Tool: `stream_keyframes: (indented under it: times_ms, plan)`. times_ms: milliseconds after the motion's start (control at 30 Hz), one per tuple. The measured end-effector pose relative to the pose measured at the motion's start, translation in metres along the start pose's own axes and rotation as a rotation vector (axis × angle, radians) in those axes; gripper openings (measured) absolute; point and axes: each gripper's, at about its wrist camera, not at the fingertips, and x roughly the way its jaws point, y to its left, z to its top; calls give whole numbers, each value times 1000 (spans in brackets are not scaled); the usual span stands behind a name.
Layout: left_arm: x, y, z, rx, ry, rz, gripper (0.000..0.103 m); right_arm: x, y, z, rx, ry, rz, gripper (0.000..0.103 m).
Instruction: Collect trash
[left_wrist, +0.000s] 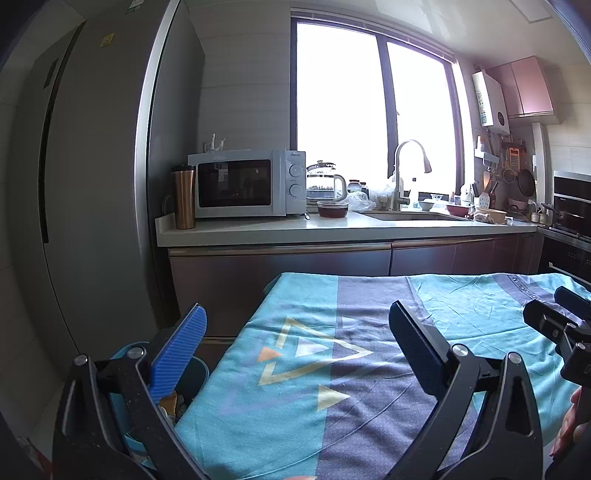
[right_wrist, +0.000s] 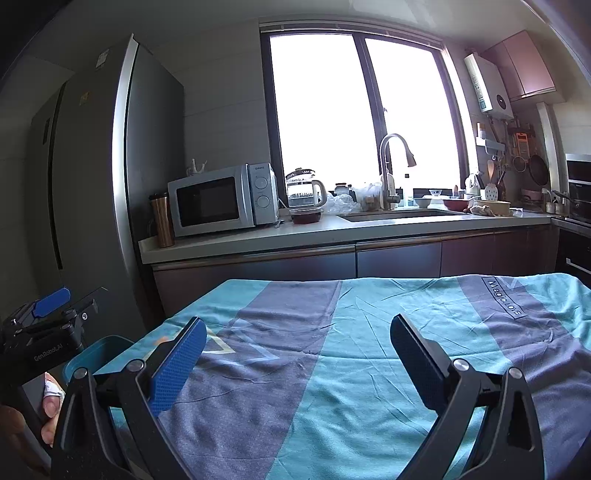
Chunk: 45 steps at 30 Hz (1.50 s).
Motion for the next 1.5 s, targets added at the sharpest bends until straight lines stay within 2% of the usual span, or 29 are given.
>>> stream_keyframes:
  times_ms: [1500]
  plan:
    - [7, -3, -2, 0, 3, -4, 98, 1, -2, 2, 1, -2, -10, 96]
